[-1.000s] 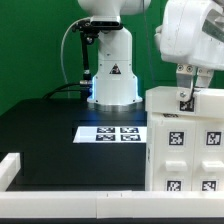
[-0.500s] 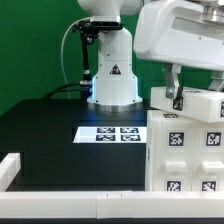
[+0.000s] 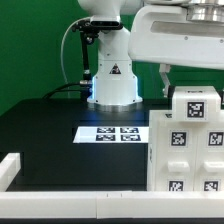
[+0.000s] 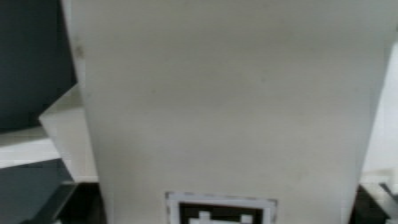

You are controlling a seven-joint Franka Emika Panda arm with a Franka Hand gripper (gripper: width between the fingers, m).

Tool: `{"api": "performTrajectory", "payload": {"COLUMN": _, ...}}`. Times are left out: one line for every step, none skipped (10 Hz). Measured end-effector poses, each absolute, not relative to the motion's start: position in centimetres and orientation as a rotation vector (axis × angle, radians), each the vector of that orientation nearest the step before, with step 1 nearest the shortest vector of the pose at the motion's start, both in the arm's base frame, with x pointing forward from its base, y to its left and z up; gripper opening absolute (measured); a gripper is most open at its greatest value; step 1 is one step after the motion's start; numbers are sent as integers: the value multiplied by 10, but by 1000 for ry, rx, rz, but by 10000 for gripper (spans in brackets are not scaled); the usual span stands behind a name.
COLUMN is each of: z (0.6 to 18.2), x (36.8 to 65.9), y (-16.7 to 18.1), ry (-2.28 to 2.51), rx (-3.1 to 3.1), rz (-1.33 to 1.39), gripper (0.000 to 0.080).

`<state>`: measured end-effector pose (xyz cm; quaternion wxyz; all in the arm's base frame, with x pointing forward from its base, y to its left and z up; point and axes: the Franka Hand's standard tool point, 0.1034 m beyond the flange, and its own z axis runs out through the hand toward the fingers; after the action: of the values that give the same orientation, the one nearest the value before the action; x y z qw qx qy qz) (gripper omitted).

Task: Assemble cabinet

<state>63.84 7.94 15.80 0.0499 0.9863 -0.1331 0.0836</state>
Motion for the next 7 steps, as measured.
{"api": "performTrajectory", "payload": {"z": 158, "x": 638, "y": 79, "ry": -529, "rx": 2992, "rz": 259, "gripper": 554}}
{"api": "performTrajectory", "payload": {"z": 158, "x": 638, "y": 78, "ry": -617, "rx": 2980, "rz": 262, "gripper": 554}}
{"api": "performTrajectory", "payload": {"z": 158, "x": 638, "y": 78, "ry": -763, "rx": 2954, "rz": 268, "gripper": 554}}
{"api": "performTrajectory", "payload": {"z": 157, "x": 635, "y": 78, "ry": -1027, "rx": 2885, "rz": 265, "gripper": 554}}
{"api": "performTrajectory", "payload": {"z": 155, "x": 633, "y": 78, "ry": -1280, "rx": 2797, "rz": 259, "gripper": 554}}
{"api": "performTrajectory", "payload": {"z": 155, "x": 631, "y": 78, "ry": -1606, "rx": 2645, "rz": 246, "gripper": 554}}
{"api": "performTrajectory", "payload": {"z": 156, "x": 631, "y": 78, "ry": -1793, "rx": 2552, "rz": 240, "gripper": 554}}
